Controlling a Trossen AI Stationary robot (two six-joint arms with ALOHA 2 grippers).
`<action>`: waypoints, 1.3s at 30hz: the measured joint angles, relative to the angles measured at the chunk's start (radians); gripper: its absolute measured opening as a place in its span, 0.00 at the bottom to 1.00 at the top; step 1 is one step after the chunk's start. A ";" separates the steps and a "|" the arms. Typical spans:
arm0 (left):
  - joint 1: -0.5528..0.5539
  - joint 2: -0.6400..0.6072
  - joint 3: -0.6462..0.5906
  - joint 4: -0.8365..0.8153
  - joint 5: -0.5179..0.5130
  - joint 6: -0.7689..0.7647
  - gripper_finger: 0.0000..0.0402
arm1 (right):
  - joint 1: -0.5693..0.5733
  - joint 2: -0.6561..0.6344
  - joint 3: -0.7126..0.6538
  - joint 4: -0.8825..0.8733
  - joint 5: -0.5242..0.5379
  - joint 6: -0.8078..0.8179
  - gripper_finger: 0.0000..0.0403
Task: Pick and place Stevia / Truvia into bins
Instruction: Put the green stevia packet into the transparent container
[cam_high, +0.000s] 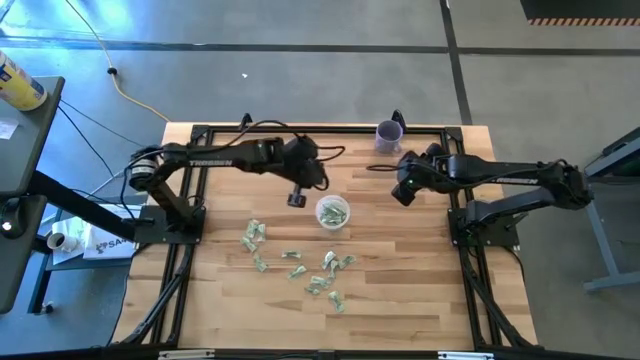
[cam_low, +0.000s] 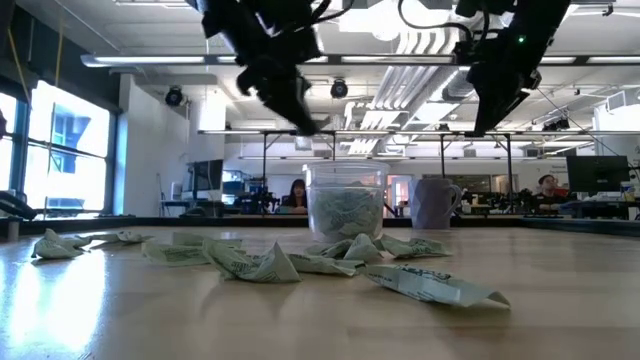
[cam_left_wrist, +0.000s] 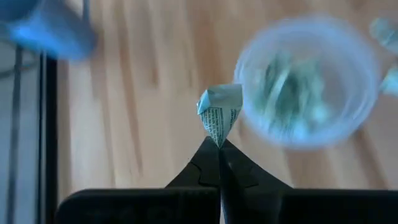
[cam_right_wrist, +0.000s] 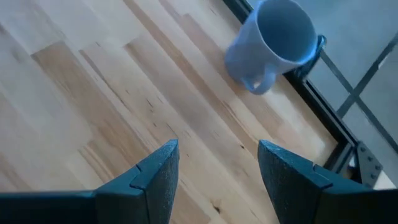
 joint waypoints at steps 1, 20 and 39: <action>-0.001 0.012 0.014 0.011 0.027 0.001 0.06 | 0.001 0.000 0.000 -0.008 0.003 0.012 0.52; -0.135 0.177 0.074 -0.038 -0.002 -0.150 0.45 | 0.023 0.000 0.000 -0.039 0.004 0.115 0.52; -0.100 -0.043 -0.186 -0.597 0.087 -1.228 0.50 | 0.083 0.048 0.000 0.010 0.014 0.202 0.52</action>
